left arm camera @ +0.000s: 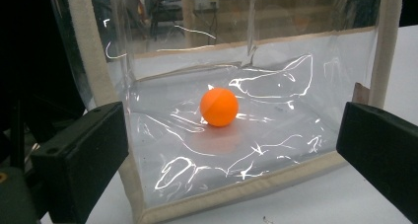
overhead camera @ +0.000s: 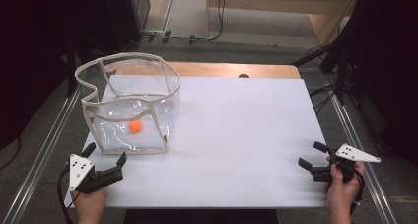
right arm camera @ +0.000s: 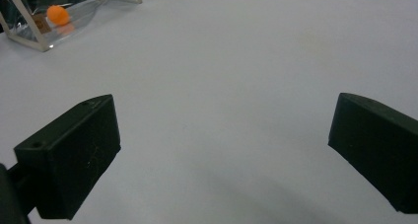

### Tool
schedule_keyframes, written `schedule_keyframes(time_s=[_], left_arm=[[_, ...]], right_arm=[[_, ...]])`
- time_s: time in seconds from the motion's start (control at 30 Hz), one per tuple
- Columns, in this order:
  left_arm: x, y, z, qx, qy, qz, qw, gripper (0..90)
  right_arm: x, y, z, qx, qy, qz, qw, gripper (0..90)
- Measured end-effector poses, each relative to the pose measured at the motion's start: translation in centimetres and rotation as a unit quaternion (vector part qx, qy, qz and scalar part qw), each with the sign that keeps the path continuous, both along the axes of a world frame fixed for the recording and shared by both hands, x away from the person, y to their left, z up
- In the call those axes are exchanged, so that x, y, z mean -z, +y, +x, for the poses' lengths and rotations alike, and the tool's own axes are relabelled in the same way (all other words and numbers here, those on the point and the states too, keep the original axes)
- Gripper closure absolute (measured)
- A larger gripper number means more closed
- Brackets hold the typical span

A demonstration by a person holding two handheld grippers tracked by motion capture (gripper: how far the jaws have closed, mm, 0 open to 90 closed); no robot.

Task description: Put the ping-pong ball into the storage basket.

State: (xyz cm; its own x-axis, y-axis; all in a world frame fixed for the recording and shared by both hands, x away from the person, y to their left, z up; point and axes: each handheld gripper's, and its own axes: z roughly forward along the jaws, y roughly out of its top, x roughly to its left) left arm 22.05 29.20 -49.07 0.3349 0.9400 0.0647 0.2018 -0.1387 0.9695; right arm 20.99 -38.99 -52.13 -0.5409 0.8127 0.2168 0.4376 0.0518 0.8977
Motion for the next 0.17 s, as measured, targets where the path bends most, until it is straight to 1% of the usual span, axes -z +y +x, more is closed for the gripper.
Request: schedule_keyframes(time_s=[0.1, 0.17], left_arm=[[-0.03, 0.16, 0.02, 0.001, 0.001, -0.003, 1.0, 0.0], [-0.04, 0.22, 0.02, 0.0, 0.001, -0.01, 1.0, 0.0]], right_arm=[[0.13, 0.01, 0.0, 0.004, -0.001, 0.001, 1.0, 0.0], [0.15, 0.01, -0.01, 0.007, -0.003, 0.001, 1.0, 0.0]])
